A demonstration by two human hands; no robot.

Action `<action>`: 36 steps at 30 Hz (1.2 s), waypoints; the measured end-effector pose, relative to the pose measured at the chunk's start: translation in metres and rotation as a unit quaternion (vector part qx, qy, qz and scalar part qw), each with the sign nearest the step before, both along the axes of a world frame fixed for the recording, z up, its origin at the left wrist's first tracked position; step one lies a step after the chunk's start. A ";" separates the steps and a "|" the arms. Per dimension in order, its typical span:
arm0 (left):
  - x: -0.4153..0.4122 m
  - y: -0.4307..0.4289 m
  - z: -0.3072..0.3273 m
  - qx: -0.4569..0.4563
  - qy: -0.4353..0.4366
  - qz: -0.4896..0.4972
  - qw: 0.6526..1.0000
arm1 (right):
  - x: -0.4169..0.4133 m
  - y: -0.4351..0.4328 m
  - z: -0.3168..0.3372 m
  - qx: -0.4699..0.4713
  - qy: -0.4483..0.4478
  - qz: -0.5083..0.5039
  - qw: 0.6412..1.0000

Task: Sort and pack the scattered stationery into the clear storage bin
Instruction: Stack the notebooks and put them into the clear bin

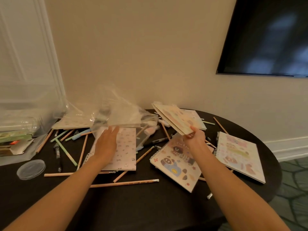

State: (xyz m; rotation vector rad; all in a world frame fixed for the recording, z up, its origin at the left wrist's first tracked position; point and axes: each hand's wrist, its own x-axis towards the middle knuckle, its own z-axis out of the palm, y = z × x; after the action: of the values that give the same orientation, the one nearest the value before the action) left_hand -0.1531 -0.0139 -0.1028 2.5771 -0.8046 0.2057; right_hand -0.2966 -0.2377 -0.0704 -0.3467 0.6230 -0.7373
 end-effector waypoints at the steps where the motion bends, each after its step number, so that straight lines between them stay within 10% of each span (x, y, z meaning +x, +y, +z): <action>1: 0.000 0.000 -0.002 0.005 0.011 -0.002 1.000 | 0.000 0.000 -0.002 0.003 -0.012 -0.006 1.000; 5: -0.004 -0.003 0.000 0.056 0.053 -0.030 0.997 | 0.006 0.007 0.004 -0.018 -0.039 0.006 0.999; 8: -0.030 -0.011 0.026 -0.106 0.139 -0.062 0.983 | 0.012 0.029 0.011 -0.086 0.016 0.036 0.996; 13: -0.083 -0.017 0.060 -0.483 0.309 -0.127 0.810 | 0.023 0.082 0.004 -0.186 0.000 0.056 0.981; 19: -0.080 0.009 0.053 -0.575 0.390 -0.051 0.717 | 0.005 0.095 0.009 -0.251 -0.017 0.044 0.967; 31: -0.037 0.039 0.064 -0.473 0.424 -0.065 0.770 | -0.027 0.073 0.005 -0.247 0.086 0.127 0.957; 34: -0.017 0.033 0.047 -0.234 0.240 -0.046 0.941 | -0.028 0.057 0.004 -0.184 0.053 0.098 0.977; 36: -0.007 0.029 0.029 0.028 0.118 -0.048 0.992 | -0.032 0.046 0.004 -0.175 0.077 0.140 0.971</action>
State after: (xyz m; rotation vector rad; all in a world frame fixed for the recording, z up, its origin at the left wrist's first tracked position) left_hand -0.1603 0.0151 -0.0736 2.5453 -0.8520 -0.1496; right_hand -0.3284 -0.1917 -0.0666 -0.8082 0.5740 -0.5479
